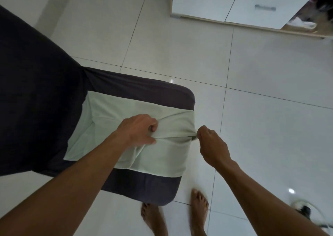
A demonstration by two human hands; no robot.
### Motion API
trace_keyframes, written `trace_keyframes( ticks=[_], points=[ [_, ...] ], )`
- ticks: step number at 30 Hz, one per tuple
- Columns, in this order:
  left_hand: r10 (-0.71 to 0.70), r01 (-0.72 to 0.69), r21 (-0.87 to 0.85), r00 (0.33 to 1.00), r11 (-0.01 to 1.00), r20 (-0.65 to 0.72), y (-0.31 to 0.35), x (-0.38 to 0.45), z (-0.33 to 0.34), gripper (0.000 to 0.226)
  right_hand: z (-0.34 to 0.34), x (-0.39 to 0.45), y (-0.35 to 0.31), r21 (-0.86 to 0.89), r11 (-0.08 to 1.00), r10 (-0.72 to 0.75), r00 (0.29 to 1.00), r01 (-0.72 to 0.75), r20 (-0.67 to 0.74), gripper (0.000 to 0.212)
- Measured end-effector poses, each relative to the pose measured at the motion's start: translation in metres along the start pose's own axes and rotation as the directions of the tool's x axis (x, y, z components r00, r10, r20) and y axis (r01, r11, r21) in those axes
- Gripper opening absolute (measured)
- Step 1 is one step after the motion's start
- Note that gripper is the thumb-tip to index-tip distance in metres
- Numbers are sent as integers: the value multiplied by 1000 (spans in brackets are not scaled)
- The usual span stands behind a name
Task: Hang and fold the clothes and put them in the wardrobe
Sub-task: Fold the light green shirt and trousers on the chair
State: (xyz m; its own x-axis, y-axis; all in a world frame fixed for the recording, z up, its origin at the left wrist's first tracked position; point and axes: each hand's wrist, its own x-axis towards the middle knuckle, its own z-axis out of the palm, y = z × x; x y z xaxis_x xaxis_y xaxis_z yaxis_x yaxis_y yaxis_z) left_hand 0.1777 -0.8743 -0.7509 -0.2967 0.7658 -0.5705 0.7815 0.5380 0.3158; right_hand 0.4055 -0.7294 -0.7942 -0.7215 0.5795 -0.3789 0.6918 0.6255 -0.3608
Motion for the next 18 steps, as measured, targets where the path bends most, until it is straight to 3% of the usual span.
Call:
trace_keyframes(
  ticks=[4,8,10,12,14,18],
  points=[
    [-27,26,30,999,999,24,4,4,-1,31,-7,-20,5,-89,992,-87,995,91,45,23],
    [-35,33,74,999,997,31,9,6,1,23,16,-20,-2,-90,995,-17,981,35,193,19],
    [-38,36,106,999,994,18,9,5,1,19,26,-14,-8,11,999,39,987,-41,158,31],
    [-36,35,142,999,989,9,10,5,1,14,31,-9,-13,37,998,52,994,-56,98,26],
    [-30,30,167,1000,986,0,12,2,-2,11,32,-9,-14,-21,999,33,998,-32,60,16],
    [-27,28,190,1000,981,-4,17,-4,-4,9,23,-15,-5,-162,987,16,1000,-14,13,19]
  ],
)
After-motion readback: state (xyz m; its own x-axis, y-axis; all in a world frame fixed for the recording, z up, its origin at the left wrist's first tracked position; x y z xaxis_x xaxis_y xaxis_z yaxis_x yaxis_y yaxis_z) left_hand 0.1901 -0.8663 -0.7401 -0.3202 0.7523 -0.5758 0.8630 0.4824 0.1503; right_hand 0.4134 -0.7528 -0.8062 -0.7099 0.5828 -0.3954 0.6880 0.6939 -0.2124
